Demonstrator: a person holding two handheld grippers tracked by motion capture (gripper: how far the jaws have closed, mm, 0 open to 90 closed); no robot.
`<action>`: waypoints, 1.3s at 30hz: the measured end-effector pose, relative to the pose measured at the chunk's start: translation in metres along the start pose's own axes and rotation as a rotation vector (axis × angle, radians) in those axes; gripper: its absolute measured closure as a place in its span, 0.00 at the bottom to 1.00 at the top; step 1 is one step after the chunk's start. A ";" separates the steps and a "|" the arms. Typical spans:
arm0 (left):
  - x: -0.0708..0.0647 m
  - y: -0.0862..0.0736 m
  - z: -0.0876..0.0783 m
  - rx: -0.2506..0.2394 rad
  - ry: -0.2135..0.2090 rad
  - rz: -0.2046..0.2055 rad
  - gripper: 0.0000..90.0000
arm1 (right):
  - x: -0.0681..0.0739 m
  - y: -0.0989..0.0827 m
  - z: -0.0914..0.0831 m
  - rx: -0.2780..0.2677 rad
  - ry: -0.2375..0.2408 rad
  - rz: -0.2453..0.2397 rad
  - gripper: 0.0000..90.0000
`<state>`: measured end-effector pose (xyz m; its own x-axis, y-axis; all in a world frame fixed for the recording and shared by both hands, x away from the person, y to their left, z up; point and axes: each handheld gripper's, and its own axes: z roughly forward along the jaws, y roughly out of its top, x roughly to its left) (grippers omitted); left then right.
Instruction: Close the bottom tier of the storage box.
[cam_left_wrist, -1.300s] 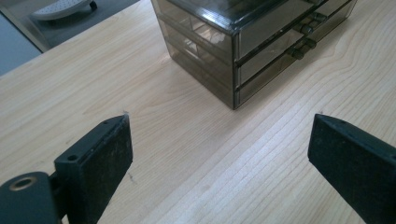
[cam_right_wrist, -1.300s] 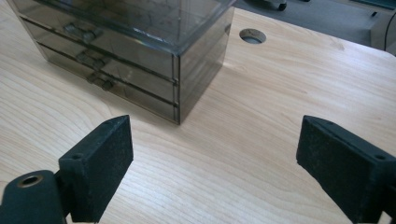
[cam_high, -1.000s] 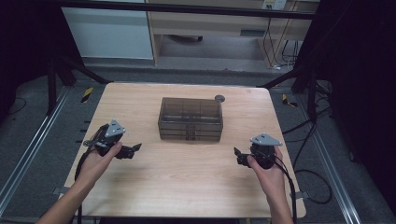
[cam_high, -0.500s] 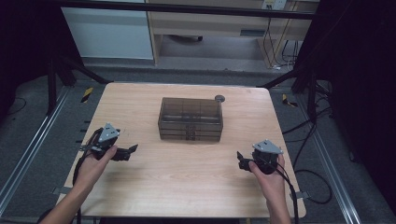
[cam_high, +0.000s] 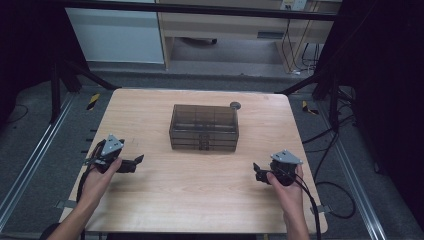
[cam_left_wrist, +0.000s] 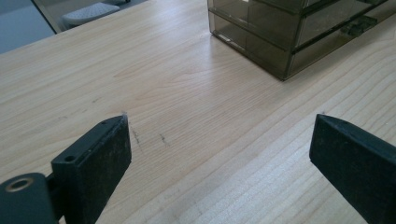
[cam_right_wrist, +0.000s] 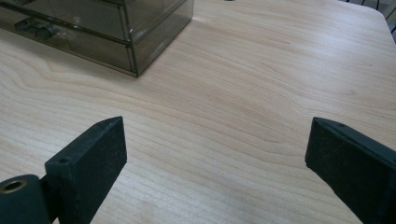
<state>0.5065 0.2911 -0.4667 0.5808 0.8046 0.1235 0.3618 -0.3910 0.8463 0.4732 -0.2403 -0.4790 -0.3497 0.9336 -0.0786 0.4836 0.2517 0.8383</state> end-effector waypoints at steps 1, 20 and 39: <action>0.000 -0.001 0.000 -0.009 0.000 -0.007 0.06 | -0.001 0.000 0.001 -0.003 -0.003 0.008 0.06; 0.004 -0.020 0.011 -0.128 0.032 -0.076 0.06 | -0.003 -0.008 0.021 -0.091 -0.064 0.092 0.06; 0.004 -0.027 0.023 -0.116 0.043 -0.075 0.04 | -0.002 -0.014 0.028 -0.089 -0.059 0.086 0.07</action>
<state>0.5157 0.2942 -0.5008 0.5226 0.8491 0.0776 0.3149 -0.2768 0.9078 0.4895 -0.2388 -0.5056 -0.2608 0.9648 -0.0334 0.4357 0.1485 0.8878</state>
